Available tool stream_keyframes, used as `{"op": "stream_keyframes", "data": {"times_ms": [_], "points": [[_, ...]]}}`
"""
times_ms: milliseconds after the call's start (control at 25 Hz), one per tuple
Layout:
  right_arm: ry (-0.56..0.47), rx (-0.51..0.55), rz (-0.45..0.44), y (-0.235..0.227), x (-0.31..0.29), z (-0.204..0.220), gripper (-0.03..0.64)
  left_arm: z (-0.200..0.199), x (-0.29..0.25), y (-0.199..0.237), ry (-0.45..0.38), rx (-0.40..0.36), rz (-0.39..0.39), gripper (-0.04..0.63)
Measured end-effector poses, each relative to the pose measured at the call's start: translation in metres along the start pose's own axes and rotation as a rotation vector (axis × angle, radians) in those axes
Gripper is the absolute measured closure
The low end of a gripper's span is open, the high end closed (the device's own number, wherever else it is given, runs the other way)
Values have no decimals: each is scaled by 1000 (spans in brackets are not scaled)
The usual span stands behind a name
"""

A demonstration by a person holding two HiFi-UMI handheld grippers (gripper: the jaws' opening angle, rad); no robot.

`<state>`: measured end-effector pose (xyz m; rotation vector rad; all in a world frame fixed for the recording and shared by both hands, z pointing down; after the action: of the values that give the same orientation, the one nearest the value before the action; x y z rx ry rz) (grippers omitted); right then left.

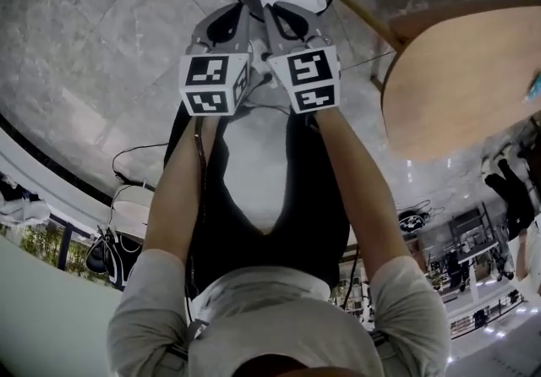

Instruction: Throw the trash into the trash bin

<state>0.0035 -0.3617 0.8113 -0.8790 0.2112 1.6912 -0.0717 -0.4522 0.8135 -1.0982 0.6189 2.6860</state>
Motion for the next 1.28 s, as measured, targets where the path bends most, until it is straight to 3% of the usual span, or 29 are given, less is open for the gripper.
{"op": "stream_keyframes", "data": {"times_ms": [560, 1120, 1280], "points": [[81, -43, 19, -26, -66, 44, 606, 42, -38, 31, 71, 11, 7, 580], [124, -83, 112, -61, -100, 81, 603, 43, -61, 31, 72, -28, 39, 580], [127, -77, 132, -65, -99, 78, 519, 42, -64, 25, 85, -43, 57, 580]]}}
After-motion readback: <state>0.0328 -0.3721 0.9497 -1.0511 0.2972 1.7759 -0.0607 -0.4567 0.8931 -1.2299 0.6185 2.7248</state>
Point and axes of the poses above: the fingertips, and each gripper's own axes: x backward along the fingers, y to its left, z out of its underside, the point moved 8 cm from there along x, backward along the fingers, and after that the axes turned 4 degrees about -y, right-handed, at the moved point
